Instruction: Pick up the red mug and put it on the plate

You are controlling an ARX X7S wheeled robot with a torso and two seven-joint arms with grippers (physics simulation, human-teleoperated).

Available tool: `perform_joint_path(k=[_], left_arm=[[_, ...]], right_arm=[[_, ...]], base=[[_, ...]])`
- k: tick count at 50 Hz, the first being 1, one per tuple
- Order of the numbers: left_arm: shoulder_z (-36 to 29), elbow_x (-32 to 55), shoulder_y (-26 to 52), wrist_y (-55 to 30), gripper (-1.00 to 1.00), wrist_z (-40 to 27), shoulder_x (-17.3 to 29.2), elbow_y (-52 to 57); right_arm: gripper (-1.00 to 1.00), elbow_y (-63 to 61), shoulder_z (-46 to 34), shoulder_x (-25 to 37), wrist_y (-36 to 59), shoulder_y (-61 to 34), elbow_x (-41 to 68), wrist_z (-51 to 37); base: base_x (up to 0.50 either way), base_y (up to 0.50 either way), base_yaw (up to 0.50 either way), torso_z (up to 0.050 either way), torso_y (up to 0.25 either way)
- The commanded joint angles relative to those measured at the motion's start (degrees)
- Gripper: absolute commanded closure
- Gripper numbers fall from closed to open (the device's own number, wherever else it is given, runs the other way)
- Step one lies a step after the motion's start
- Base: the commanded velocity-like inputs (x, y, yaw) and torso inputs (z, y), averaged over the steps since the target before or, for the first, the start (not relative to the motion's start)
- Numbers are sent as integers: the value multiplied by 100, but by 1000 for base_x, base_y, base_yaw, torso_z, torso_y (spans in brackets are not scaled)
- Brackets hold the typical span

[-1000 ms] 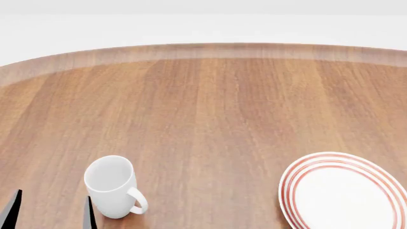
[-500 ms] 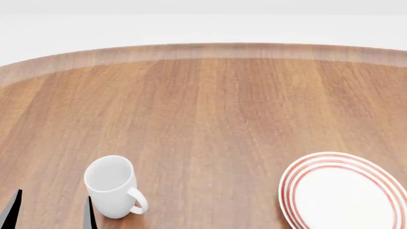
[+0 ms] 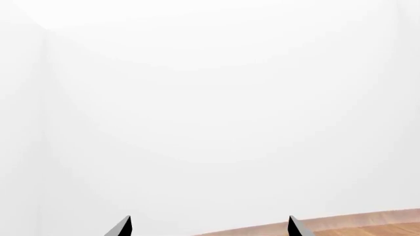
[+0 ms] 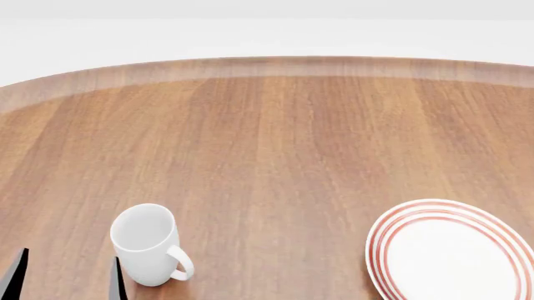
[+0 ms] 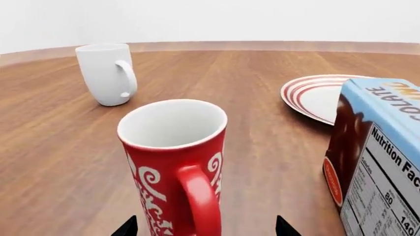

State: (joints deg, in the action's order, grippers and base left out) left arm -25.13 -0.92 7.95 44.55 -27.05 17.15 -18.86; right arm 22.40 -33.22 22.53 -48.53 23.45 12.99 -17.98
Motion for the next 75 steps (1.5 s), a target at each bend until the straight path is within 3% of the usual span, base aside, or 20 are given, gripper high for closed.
perform_joint_path(k=[1,43,44,66,75], left_arm=[[-10,-7,5,8,-100,-26,6,-4],[-51,-42,27,61,-100,-103,29,-31],[-50,-47,26,52,-100,-108,30,-27],[-72,-62,38,85,-100,-150,41,-43],[-86,-67,48,121,-100,-160,47,-61]], right_arm=[[-100,167,-14,-58,-48,-62,-6,36],[-100,97,5,-54,26,-69,-131,-37],[100,76,9,-47,45,-66,-137,-46],[100,159,60,-47,-32,-59,-63,-56],[100,-1374,276,370,600,486,-353,-619]], base=[[0,0,0,0,0],[0,0,0,0,0],[0,0,0,0,0],[0,0,0,0,0],[0,0,0,0,0]])
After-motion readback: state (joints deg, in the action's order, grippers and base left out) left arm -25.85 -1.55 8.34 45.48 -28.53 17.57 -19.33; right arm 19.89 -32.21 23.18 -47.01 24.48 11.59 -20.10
